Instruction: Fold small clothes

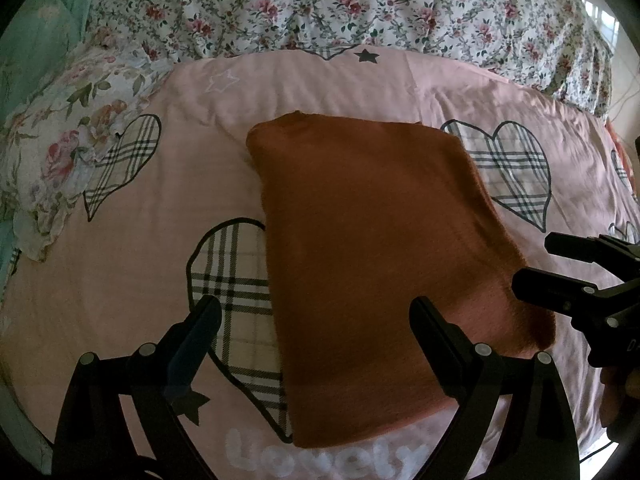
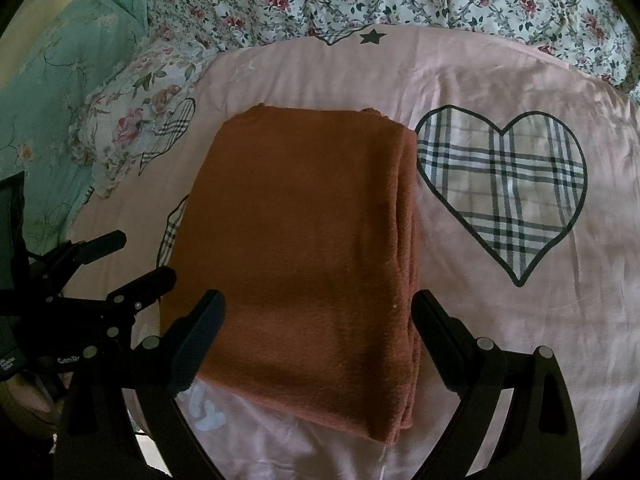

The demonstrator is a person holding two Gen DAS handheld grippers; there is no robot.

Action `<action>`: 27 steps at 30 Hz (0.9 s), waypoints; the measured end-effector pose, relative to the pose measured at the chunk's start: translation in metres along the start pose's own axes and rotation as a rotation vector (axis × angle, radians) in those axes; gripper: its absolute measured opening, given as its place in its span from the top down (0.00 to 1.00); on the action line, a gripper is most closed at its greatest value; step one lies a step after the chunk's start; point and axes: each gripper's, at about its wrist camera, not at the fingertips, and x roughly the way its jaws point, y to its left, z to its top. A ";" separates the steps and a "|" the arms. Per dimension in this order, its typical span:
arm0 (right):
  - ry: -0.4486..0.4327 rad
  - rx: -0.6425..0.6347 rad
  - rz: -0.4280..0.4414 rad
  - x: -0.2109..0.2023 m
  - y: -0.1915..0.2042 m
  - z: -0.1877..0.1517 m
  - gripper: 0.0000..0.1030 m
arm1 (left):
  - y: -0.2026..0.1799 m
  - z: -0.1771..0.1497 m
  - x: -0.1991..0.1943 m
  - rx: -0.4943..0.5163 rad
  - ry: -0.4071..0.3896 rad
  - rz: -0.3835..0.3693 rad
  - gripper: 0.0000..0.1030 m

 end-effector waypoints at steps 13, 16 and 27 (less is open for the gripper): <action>-0.011 0.014 -0.004 -0.003 -0.002 -0.001 0.09 | -0.002 0.001 0.001 0.005 -0.007 -0.005 0.06; -0.014 0.024 -0.013 -0.002 -0.004 -0.001 0.09 | -0.004 0.002 0.002 0.017 -0.018 0.003 0.06; -0.024 0.048 -0.012 -0.003 -0.006 -0.001 0.09 | -0.005 0.007 0.004 0.025 -0.012 0.002 0.06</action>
